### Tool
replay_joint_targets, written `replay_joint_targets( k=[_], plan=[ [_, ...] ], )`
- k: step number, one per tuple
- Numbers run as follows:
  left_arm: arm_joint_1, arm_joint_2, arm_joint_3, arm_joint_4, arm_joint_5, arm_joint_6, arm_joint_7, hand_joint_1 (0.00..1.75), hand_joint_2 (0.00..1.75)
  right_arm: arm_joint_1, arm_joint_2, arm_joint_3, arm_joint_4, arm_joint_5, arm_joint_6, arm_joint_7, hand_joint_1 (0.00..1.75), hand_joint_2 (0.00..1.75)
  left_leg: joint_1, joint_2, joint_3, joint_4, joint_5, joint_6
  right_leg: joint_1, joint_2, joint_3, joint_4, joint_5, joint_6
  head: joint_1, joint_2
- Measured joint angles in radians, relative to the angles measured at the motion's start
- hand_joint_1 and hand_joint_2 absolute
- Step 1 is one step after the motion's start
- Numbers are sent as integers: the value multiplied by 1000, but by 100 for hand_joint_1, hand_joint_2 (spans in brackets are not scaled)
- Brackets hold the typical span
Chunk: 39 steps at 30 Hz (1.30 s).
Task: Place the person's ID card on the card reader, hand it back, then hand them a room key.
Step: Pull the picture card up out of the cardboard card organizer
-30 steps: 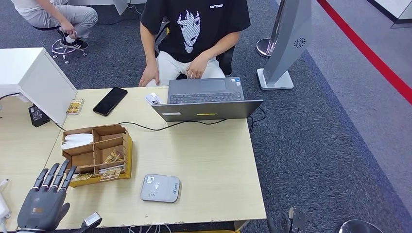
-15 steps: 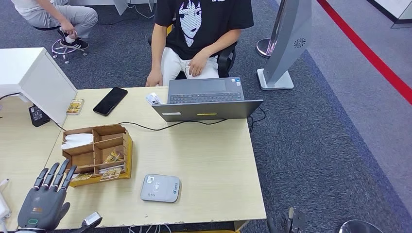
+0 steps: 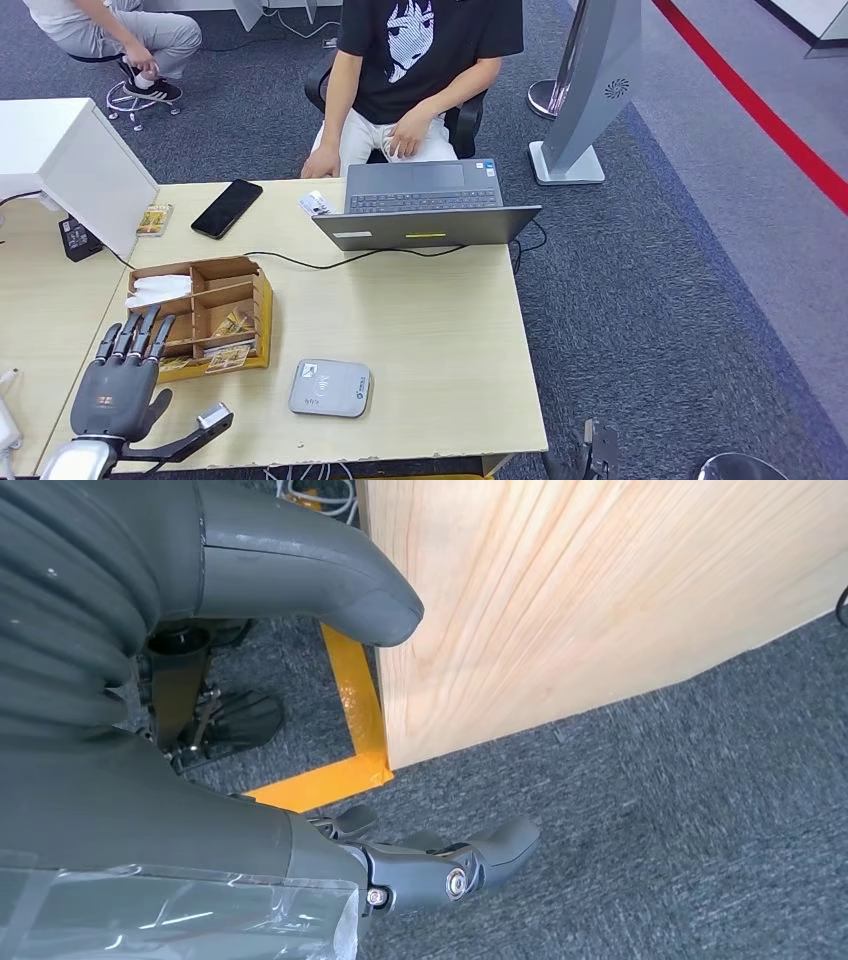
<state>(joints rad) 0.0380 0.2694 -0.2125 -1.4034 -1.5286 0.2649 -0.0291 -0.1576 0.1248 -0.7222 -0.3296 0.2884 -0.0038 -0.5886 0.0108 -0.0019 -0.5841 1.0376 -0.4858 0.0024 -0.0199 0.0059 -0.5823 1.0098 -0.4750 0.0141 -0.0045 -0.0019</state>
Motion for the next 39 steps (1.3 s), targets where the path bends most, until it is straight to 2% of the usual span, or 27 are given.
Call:
replay_joint_targets(
  k=[5,6,9,10,21,32,36,39],
  plan=[
    [0,-5,0,3,0,0,-3,0,175,0,0,0,0,-1,1,0,0,175,0,0,0,0,0,0,0,0,0,0,0,0,0,0],
    [0,-6,0,3,0,0,-4,17,175,0,0,0,0,-1,1,0,0,175,0,0,0,0,0,0,0,0,0,0,0,0,0,0],
    [0,-7,0,4,2,-2,-4,148,175,0,0,2,0,-1,1,0,0,175,0,0,0,0,0,0,0,0,0,0,0,0,0,0],
    [0,-7,0,4,2,-2,-4,175,175,0,0,2,0,-1,1,0,0,175,0,0,0,0,0,0,0,0,0,0,0,0,0,0],
    [0,-7,2,4,19,-1,-6,175,175,0,0,8,0,-4,1,0,0,175,0,0,0,0,0,0,0,0,0,0,0,0,0,0],
    [-17,-21,33,23,1,2,54,175,175,0,3,19,0,-6,-16,1,0,175,0,0,0,0,0,0,0,0,0,0,0,0,0,0],
    [-45,-21,48,20,11,-6,74,175,175,-1,6,24,0,-6,-22,6,0,175,0,-1,0,0,1,0,0,-1,0,0,0,0,0,0],
    [-107,-11,55,-15,34,-57,92,175,175,-5,9,27,0,-10,-24,16,0,175,0,-3,-1,0,2,0,0,-3,0,0,1,0,0,0]
  ],
)
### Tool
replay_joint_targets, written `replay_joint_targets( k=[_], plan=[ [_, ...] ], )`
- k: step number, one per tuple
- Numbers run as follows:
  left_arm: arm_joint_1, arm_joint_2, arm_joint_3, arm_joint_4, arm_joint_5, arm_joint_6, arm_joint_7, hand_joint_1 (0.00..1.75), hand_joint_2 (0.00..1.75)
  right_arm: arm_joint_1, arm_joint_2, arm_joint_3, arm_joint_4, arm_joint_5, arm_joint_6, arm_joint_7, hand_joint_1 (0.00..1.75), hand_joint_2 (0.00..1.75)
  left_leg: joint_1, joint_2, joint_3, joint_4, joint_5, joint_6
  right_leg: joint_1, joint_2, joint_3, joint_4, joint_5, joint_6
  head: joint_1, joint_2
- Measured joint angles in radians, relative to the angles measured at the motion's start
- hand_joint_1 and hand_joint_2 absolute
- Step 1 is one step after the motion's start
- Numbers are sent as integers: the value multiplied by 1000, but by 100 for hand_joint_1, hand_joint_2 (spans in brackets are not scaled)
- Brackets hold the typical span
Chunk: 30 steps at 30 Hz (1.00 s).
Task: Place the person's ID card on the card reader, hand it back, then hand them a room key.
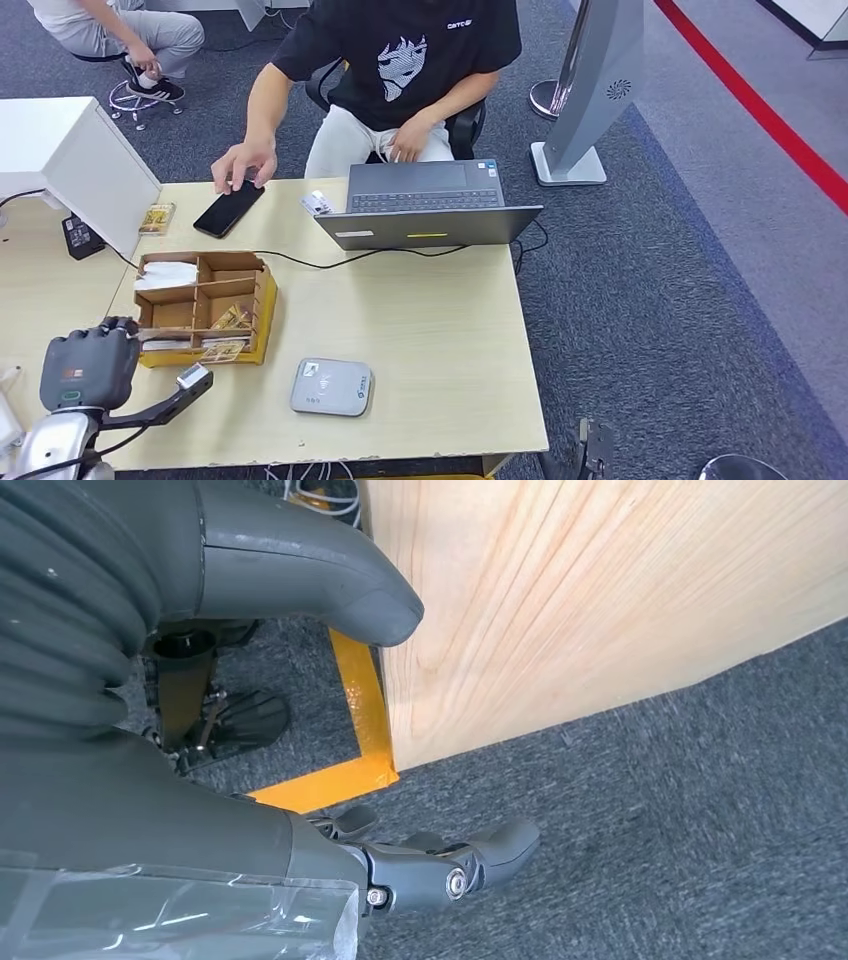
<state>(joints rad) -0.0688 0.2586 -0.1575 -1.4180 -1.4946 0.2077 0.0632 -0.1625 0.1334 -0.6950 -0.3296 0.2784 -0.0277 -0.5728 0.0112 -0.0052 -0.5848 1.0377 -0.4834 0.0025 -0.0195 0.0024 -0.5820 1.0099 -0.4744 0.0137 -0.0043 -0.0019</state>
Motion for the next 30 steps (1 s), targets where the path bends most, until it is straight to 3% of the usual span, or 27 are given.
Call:
replay_joint_targets(
  k=[4,11,17,22,30],
  plan=[
    [-77,13,0,-40,10,-46,2,175,175,-7,2,9,0,-5,-4,3,0,175,0,0,0,0,1,-1,0,0,1,0,1,-1,0,0],
    [-140,24,0,-68,22,-59,6,175,175,-9,3,22,0,-2,-7,6,0,175,0,0,-1,0,1,-1,0,0,-1,0,2,-1,0,0],
    [-352,41,-2,-75,74,-223,27,175,175,-20,6,43,0,6,-11,26,0,175,1,-1,-3,1,5,0,1,-1,-3,0,5,-1,0,0],
    [-509,43,-26,-55,92,-282,55,175,175,-26,8,66,0,12,-12,37,0,175,1,4,-4,1,6,-1,1,4,-5,0,8,-2,0,0],
    [-569,43,-50,-24,98,-286,67,175,175,-27,8,79,0,12,-12,38,0,175,1,9,-3,1,6,-1,1,9,-7,1,9,-1,0,0]
  ],
)
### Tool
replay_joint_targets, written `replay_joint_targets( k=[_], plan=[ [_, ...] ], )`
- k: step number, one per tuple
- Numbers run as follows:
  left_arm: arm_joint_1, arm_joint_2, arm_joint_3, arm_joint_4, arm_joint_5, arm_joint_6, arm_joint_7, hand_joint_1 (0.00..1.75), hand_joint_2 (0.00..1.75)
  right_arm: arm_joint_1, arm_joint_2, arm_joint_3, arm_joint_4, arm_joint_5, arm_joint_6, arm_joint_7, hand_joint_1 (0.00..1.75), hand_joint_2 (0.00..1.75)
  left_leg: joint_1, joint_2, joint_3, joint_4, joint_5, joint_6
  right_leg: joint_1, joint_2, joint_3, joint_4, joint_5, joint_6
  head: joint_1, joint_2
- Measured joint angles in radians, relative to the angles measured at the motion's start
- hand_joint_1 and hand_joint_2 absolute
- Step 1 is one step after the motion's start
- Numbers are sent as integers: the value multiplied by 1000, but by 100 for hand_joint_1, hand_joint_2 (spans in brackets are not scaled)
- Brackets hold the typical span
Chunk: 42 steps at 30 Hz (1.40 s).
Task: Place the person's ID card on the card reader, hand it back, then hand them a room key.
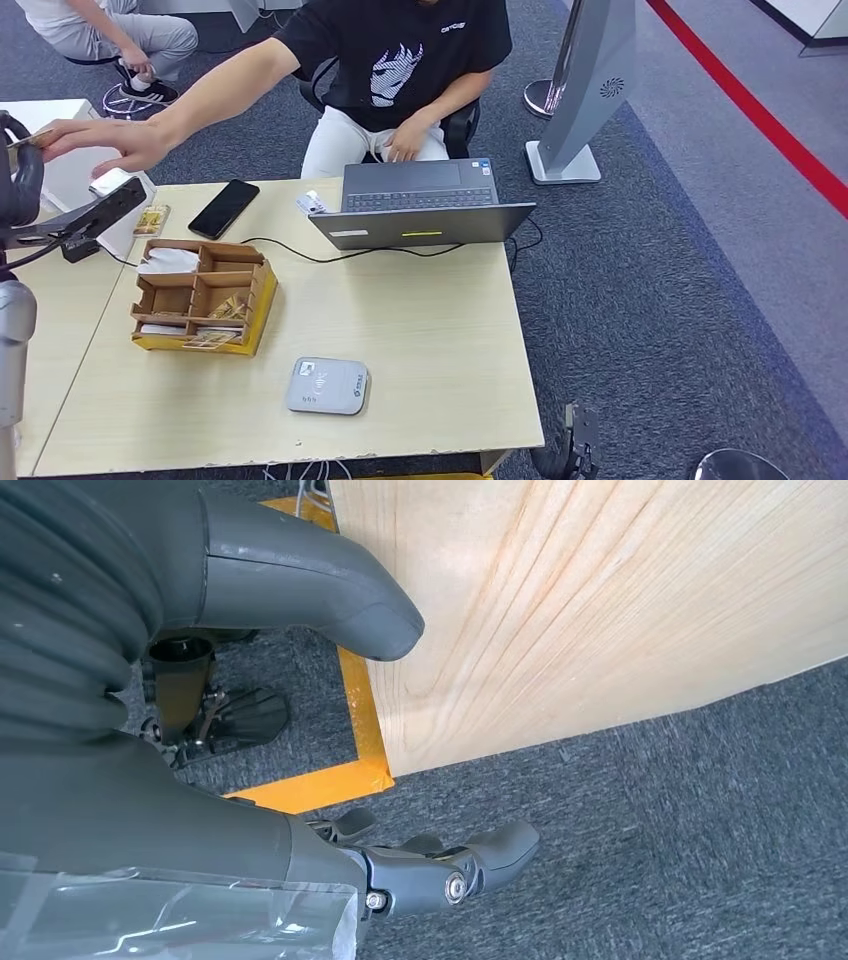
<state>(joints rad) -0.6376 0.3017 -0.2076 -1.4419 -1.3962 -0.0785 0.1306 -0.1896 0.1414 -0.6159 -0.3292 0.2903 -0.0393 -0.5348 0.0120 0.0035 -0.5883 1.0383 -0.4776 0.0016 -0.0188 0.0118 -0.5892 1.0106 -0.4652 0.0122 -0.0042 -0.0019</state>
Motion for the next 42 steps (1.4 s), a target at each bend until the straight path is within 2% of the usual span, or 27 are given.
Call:
replay_joint_targets(
  k=[5,9,13,19,22,25,27,29,32,34,36,38,41,42],
  plan=[
    [-11,2,-9,55,4,-18,32,171,175,-1,0,16,0,0,0,7,0,175,0,4,0,0,0,0,0,4,-2,0,1,-1,0,0],
    [-9,15,-10,108,30,-7,46,1,175,-2,0,26,0,-2,0,12,0,175,1,8,-1,-1,0,0,0,8,-3,1,2,-2,0,0],
    [13,37,-6,126,71,16,39,0,175,-2,0,34,0,-5,0,11,0,175,1,8,-1,-1,0,-1,0,9,-4,1,2,-2,0,0],
    [98,71,26,99,151,106,-15,0,175,2,0,36,0,-33,-1,-1,0,175,1,7,-2,-1,0,-1,0,8,-4,1,2,-2,0,0],
    [205,76,73,13,221,215,-82,0,175,8,0,35,0,-65,0,-15,0,175,0,9,0,-2,-1,-2,0,9,-3,1,1,-2,-1,0],
    [398,51,151,-155,321,386,-207,0,175,26,0,27,0,-108,-2,-41,0,175,-1,10,1,-2,-4,-2,-1,11,-3,1,-2,-1,-1,0],
    [564,1,212,-295,391,510,-313,0,175,46,-1,10,-1,-133,-5,-57,0,175,-2,10,1,-2,-7,-1,-2,11,-2,0,-4,0,-1,0],
    [700,-55,266,-412,443,594,-396,0,175,65,-4,-8,-1,-145,-6,-68,0,175,-2,8,0,-1,-9,1,-2,9,-1,-1,-7,3,0,0],
    [826,-123,333,-526,530,645,-466,0,175,77,-8,-29,-2,-155,-5,-74,0,175,-2,3,-1,-1,-10,2,-2,4,1,-2,-8,5,3,0],
    [897,-204,406,-590,667,653,-565,0,175,84,-10,-50,-5,-169,0,-76,0,175,-2,2,1,-1,-12,3,-3,4,3,-2,-9,5,2,0],
    [947,-316,522,-627,826,597,-684,0,175,99,-13,-80,-9,-179,14,-76,0,175,-3,1,2,-1,-13,4,-3,2,4,-3,-10,7,2,0],
    [972,-417,664,-614,939,521,-748,0,175,114,-19,-114,-10,-182,36,-71,0,175,-3,-1,2,-1,-13,5,-3,0,5,-4,-11,8,4,0],
    [979,-510,830,-538,981,480,-783,0,175,129,-28,-161,-11,-178,62,-65,0,175,-3,-2,2,-1,-13,5,-3,-1,6,-4,-11,9,3,0],
    [978,-533,869,-511,983,472,-782,42,175,132,-31,-175,-11,-176,69,-63,0,175,-3,-2,2,-1,-13,5,-3,-1,6,-4,-11,9,3,0]
  ],
)
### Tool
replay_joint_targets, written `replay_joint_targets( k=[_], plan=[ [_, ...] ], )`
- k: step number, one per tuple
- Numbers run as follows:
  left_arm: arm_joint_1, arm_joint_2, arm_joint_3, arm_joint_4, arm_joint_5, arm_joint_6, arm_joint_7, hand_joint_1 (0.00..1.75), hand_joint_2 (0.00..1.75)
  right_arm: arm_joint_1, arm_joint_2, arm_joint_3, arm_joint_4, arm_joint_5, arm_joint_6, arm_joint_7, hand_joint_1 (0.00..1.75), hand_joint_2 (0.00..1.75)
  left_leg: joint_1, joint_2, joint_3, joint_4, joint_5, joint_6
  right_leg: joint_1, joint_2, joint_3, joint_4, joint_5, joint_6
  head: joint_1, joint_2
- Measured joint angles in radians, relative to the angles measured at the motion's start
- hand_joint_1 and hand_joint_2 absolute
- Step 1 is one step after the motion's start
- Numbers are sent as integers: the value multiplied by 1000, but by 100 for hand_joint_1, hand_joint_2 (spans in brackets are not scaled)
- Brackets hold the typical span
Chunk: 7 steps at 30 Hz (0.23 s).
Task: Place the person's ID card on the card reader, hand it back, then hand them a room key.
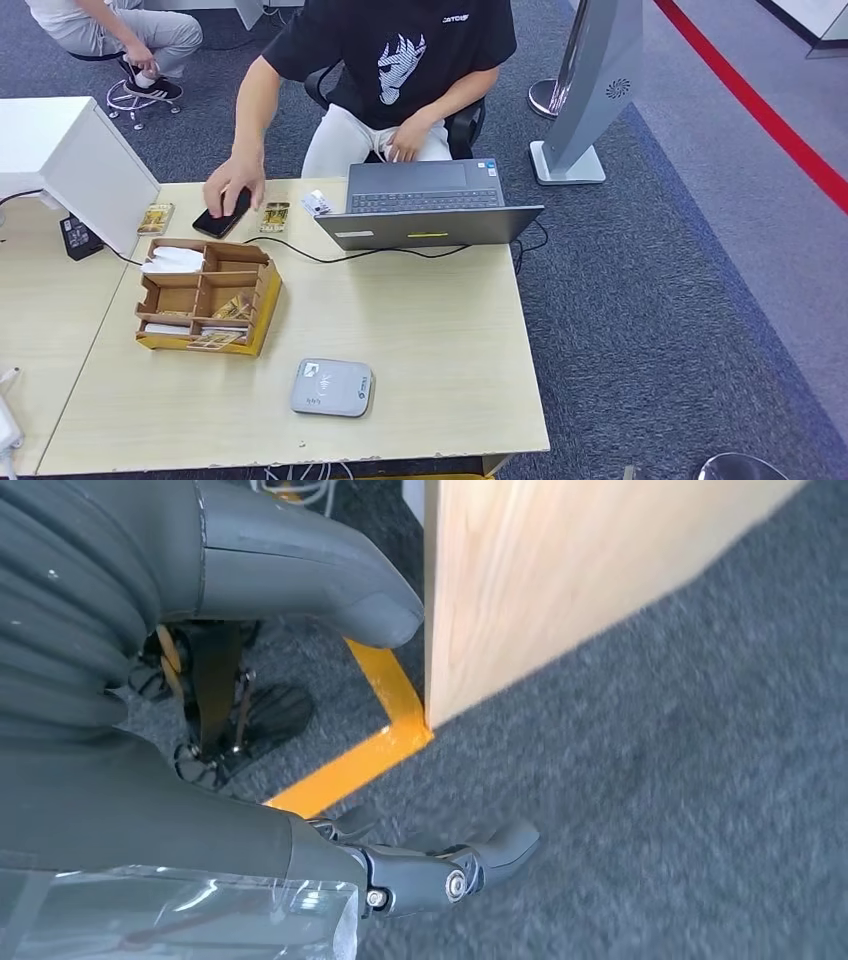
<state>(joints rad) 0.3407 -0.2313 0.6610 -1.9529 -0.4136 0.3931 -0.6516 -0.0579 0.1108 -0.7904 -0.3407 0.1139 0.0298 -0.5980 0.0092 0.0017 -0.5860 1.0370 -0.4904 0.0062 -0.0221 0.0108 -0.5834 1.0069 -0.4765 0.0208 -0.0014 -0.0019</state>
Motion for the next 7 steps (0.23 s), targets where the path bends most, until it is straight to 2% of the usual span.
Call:
replay_joint_targets(
  k=[2,3,6,7],
  plan=[
    [-12,-35,62,62,16,-48,46,130,175,3,-4,-24,0,0,26,11,2,175,0,0,1,0,0,0,0,0,1,0,0,0,0,0],
    [-27,-49,96,111,39,-102,85,173,175,4,-6,-37,0,-2,53,22,4,175,-1,-1,1,0,0,0,0,-1,2,0,0,0,0,0],
    [-118,-66,234,356,146,-326,187,175,175,7,-15,-80,3,-19,172,65,9,175,-1,-2,2,0,1,0,0,-3,3,0,0,0,-1,0],
    [-136,-67,262,406,164,-364,200,175,175,7,-17,-88,4,-23,194,73,9,175,-1,-2,2,0,1,0,0,-3,3,0,0,0,-1,0]
  ],
)
